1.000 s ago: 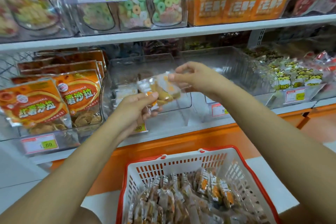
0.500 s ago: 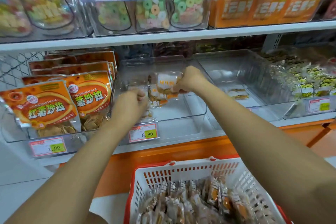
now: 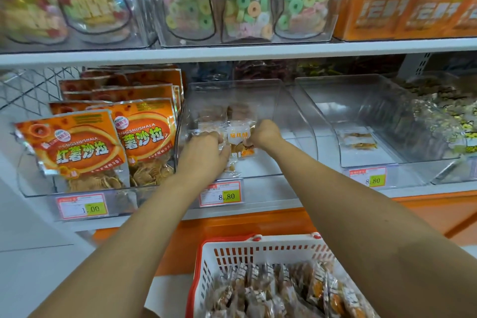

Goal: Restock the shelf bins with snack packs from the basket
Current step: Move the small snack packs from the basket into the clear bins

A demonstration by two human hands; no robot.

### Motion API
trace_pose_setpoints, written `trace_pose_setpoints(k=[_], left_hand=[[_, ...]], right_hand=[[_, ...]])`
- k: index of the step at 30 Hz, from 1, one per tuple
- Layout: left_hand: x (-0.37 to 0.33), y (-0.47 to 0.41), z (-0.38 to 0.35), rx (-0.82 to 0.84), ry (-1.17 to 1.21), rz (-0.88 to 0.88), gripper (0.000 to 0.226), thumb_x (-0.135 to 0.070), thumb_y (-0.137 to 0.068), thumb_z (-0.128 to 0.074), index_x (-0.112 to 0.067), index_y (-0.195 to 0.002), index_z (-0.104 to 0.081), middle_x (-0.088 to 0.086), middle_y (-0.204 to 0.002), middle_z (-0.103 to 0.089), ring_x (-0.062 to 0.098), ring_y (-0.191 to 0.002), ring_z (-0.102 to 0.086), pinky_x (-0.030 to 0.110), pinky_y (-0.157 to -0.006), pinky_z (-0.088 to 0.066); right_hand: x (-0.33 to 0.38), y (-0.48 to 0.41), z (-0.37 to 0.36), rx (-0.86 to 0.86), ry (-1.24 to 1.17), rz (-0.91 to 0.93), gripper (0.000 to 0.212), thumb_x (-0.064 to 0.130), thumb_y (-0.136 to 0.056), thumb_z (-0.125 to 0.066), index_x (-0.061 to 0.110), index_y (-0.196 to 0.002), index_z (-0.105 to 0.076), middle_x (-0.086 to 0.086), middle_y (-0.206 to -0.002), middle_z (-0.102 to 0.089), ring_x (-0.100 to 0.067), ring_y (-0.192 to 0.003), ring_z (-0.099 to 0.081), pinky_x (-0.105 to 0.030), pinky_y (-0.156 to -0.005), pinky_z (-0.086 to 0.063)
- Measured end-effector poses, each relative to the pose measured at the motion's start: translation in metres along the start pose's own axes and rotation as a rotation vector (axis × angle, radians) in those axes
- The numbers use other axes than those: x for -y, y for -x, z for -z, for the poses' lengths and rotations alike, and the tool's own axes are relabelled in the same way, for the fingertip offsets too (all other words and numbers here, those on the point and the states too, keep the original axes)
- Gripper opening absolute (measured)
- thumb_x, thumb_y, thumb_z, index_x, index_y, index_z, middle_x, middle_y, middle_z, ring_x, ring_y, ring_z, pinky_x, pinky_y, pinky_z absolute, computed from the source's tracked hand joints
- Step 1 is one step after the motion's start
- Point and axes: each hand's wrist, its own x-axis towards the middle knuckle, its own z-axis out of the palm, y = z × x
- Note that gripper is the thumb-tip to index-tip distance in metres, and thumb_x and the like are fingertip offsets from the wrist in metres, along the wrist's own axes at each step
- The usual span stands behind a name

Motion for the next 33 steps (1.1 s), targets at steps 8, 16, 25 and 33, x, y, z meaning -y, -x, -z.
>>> trace_pose_setpoints(k=[8,16,25,33], left_hand=[[-0.002,-0.001,0.0,-0.01,-0.014,-0.003,0.035,-0.032,-0.096,-0.05,-0.013,-0.124,-0.058,0.01,-0.118,-0.064,0.025,-0.106,-0.059,0.036,-0.085,-0.051],[-0.009,0.011,0.013,-0.094,0.047,-0.115,0.028,-0.028,-0.095,-0.051,-0.014,-0.116,-0.063,0.007,-0.114,-0.065,0.025,-0.103,-0.06,0.038,-0.086,-0.051],[-0.056,0.073,0.013,0.057,0.097,-0.531,0.05,-0.054,-0.088,-0.035,-0.014,-0.068,-0.057,-0.001,-0.059,-0.056,0.017,-0.057,-0.051,0.032,-0.055,-0.041],[-0.062,0.081,-0.019,0.219,-0.165,-0.539,0.025,-0.035,-0.097,-0.046,-0.018,-0.093,-0.063,-0.003,-0.082,-0.064,0.018,-0.076,-0.055,0.03,-0.064,-0.042]], right_hand=[[-0.003,0.002,-0.01,0.108,0.059,0.026,0.06,0.024,-0.073,-0.081,0.005,-0.125,-0.058,-0.011,-0.129,-0.056,-0.022,-0.117,-0.056,-0.032,-0.096,-0.05],[-0.003,0.037,0.031,0.076,0.129,0.147,0.03,0.017,-0.089,-0.061,0.01,-0.066,-0.044,-0.013,-0.105,-0.065,-0.026,-0.093,-0.06,-0.025,-0.059,-0.041],[-0.07,0.141,0.088,-0.204,0.159,0.55,0.039,0.038,-0.089,-0.061,0.009,-0.064,-0.055,-0.004,-0.058,-0.05,-0.016,-0.058,-0.045,-0.031,-0.054,-0.027],[-0.207,0.145,0.042,0.361,0.326,0.187,0.031,0.032,-0.087,-0.066,0.014,-0.063,-0.059,0.003,-0.062,-0.061,-0.012,-0.057,-0.054,-0.027,-0.059,-0.044]])
